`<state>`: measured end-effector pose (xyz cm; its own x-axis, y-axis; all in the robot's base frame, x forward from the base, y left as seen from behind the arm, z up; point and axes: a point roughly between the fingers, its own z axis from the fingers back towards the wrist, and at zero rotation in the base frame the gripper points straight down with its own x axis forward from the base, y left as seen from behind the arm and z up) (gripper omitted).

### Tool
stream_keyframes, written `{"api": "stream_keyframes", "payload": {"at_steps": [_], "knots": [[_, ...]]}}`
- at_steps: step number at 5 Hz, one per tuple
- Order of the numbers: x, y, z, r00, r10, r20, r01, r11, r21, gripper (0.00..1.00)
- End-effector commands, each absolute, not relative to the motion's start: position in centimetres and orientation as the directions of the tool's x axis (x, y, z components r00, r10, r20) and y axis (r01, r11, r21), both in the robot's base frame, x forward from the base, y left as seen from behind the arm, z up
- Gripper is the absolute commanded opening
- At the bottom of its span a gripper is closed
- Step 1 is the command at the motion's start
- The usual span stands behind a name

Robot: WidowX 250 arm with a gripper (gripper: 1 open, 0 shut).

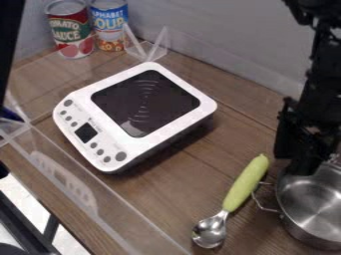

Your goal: Put silver pot on the white and black stove top

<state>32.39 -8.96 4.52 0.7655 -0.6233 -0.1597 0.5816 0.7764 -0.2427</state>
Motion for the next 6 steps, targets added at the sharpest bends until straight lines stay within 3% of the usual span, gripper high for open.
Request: {"api": "stream_keyframes", "payload": {"at_steps": [1, 2, 4, 6], "knots": [[33.4, -10.4, 5.5, 0.717, -0.687, -0.118, 0.655, 0.722, -0.224, 1.0], [34.0, -12.1, 5.5, 0.662, -0.741, -0.107, 0.71, 0.667, -0.224, 1.0], [34.6, -11.0, 5.4, 0.736, -0.668, -0.115, 0.634, 0.738, -0.232, 1.0], [34.6, -11.0, 5.5, 0.708, -0.696, -0.122, 0.657, 0.712, -0.247, 1.0]]}}
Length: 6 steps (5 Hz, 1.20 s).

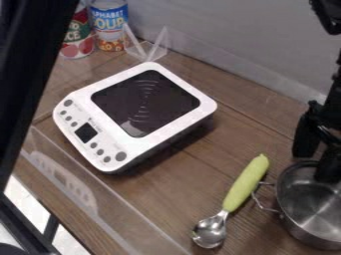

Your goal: Put silver pot on the white and black stove top

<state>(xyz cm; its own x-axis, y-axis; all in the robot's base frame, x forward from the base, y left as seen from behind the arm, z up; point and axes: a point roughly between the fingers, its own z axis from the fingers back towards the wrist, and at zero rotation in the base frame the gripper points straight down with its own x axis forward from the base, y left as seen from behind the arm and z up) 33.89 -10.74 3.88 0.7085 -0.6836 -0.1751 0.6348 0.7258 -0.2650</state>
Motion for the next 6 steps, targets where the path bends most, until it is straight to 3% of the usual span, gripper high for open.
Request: {"api": "stream_keyframes", "payload": {"at_steps": [1, 3, 5, 6], "knots": [[34.5, -10.2, 5.3, 0.678, -0.724, -0.127, 0.683, 0.684, -0.254, 1.0], [34.4, -8.8, 5.0, 0.609, -0.782, -0.132, 0.736, 0.619, -0.273, 1.0], [31.9, -9.3, 5.6, 0.514, -0.848, -0.129, 0.8, 0.528, -0.284, 1.0], [32.7, -9.7, 6.2, 0.558, -0.819, -0.13, 0.769, 0.57, -0.289, 1.0]]}}
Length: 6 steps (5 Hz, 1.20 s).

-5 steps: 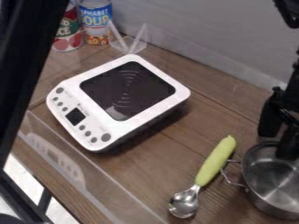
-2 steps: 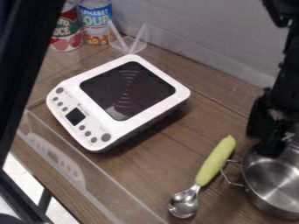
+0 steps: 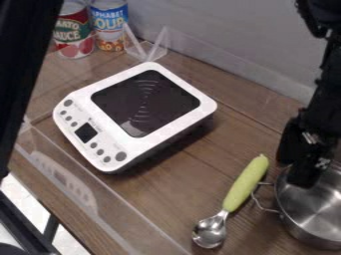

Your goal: Put silver pot on the white and black stove top

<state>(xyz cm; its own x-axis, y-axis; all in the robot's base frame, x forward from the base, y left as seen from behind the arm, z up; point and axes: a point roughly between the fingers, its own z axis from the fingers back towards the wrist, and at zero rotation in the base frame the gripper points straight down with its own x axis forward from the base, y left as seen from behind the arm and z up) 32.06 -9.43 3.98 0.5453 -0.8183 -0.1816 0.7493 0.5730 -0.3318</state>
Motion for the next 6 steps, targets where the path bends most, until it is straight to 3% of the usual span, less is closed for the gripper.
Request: {"api": "stream_keyframes", "payload": {"at_steps": [1, 3, 4, 5, 6], "knots": [[33.6, -10.0, 5.9, 0.603, -0.787, -0.131, 0.735, 0.612, -0.291, 1.0], [32.3, -11.7, 5.0, 0.536, -0.833, -0.135, 0.775, 0.549, -0.313, 1.0], [32.2, -10.5, 4.8, 0.523, -0.84, -0.145, 0.778, 0.54, -0.321, 1.0], [32.0, -9.1, 4.9, 0.509, -0.847, -0.155, 0.782, 0.53, -0.326, 0.0], [32.0, -8.9, 5.2, 0.505, -0.848, -0.16, 0.78, 0.528, -0.335, 1.0]]}}
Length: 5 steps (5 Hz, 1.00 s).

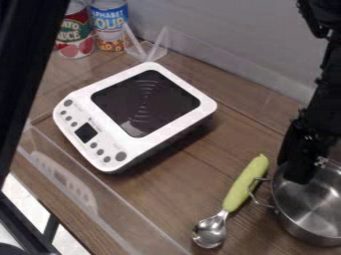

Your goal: Put silver pot on the white and black stove top

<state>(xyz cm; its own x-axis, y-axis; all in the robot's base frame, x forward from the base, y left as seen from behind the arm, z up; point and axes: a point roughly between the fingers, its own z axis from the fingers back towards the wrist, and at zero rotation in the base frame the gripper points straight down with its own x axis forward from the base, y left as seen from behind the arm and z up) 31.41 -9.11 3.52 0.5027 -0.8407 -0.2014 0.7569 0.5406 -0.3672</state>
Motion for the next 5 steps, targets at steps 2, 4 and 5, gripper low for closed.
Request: {"api": "stream_keyframes", "payload": {"at_steps": [2, 4, 5], "knots": [[32.0, -8.5, 5.5, 0.539, -0.826, -0.167, 0.752, 0.561, -0.348, 1.0], [32.0, -8.1, 5.5, 0.616, -0.768, -0.176, 0.687, 0.633, -0.358, 1.0], [32.2, -7.5, 5.5, 0.622, -0.762, -0.18, 0.678, 0.639, -0.363, 1.0]]}}
